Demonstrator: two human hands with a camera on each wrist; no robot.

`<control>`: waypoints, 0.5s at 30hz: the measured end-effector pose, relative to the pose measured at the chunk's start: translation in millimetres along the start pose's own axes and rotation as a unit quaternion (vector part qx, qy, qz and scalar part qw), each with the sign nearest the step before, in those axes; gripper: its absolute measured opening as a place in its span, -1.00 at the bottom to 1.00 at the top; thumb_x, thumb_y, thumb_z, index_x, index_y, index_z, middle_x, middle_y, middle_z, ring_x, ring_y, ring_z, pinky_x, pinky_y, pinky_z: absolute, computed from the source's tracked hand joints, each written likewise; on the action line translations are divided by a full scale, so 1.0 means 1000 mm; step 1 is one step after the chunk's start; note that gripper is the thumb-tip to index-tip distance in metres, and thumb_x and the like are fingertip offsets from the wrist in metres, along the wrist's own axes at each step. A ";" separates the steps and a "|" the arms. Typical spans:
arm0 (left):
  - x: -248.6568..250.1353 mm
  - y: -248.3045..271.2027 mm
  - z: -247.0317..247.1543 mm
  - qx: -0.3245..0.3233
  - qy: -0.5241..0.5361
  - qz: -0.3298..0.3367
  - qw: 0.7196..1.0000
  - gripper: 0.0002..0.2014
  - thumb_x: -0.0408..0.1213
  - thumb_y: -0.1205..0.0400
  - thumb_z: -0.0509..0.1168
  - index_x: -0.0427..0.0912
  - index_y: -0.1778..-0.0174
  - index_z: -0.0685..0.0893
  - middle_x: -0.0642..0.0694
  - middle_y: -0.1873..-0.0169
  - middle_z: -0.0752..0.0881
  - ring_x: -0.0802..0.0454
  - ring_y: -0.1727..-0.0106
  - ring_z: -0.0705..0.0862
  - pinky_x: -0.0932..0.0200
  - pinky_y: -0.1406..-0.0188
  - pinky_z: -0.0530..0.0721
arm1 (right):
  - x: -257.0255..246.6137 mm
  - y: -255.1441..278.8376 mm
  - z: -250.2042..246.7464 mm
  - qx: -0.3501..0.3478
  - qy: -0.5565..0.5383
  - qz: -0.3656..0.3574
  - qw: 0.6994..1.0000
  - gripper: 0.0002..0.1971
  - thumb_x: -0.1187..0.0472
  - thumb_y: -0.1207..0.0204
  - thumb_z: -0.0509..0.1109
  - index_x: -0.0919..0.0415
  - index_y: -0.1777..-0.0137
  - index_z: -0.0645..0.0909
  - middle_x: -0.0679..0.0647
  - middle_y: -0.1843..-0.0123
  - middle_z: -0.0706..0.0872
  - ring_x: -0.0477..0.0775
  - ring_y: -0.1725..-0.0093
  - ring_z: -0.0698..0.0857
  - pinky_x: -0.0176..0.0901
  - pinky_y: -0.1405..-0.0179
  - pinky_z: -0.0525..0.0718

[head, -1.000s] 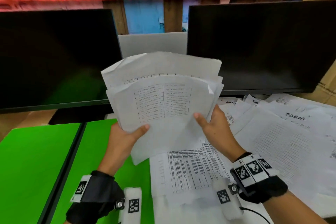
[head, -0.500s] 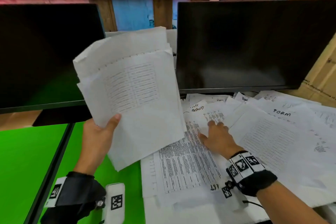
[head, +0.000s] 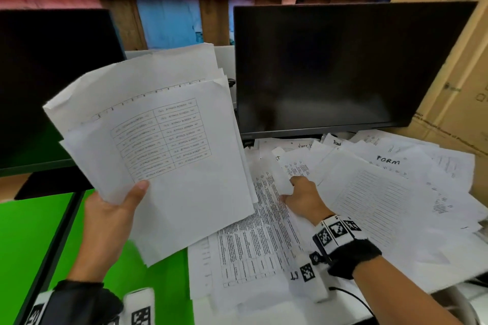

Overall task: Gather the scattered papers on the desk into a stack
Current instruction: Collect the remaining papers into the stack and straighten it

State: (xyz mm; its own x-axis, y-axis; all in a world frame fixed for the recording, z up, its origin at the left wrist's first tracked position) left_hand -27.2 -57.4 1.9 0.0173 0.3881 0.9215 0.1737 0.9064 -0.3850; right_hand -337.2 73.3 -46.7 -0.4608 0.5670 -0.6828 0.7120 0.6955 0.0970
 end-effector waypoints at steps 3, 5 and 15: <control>0.000 0.003 0.008 -0.020 0.004 0.001 1.000 -0.77 -0.47 -0.60 0.38 -0.04 -0.05 0.68 0.34 0.27 0.78 0.56 0.23 0.70 0.63 0.24 0.61 | 0.014 0.007 -0.017 0.027 -0.019 0.015 0.999 -0.81 0.26 -0.55 0.44 0.33 -0.10 0.62 0.09 0.07 0.64 0.03 0.18 0.62 -0.28 0.19 0.56; 0.000 0.005 0.017 -0.033 0.013 0.011 0.999 -0.73 -0.48 -0.60 0.37 -0.07 -0.14 0.66 0.13 0.07 0.74 0.56 0.20 0.70 0.62 0.18 0.62 | 0.027 0.013 -0.034 0.059 -0.010 0.033 0.998 -0.88 0.24 -0.57 0.42 0.31 0.05 0.61 0.07 0.16 0.62 0.03 0.25 0.62 -0.28 0.26 0.54; -0.003 0.008 0.035 -0.067 0.019 -0.004 0.998 -0.69 -0.44 -0.59 0.39 0.16 0.08 0.71 0.58 0.27 0.72 0.57 0.17 0.70 0.61 0.16 0.64 | 0.127 0.032 -0.108 0.188 0.218 0.308 0.907 -0.67 0.15 -0.60 0.23 0.24 -0.31 0.57 0.37 -0.36 0.50 0.34 -0.36 0.47 0.09 -0.31 0.45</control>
State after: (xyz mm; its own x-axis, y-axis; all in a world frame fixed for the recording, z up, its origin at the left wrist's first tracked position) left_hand -60.0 -46.0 -5.6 0.0513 0.3723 0.9267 0.3042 0.8780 -0.3695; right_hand -430.1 214.8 -52.0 -0.0212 0.9742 -0.2245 0.9980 0.0340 0.0535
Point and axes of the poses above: each hand's wrist, its own y-axis away from the middle knuckle, its own z-axis out of the palm, x = y × z, the point moved 1 cm from there along -y, towards the middle knuckle
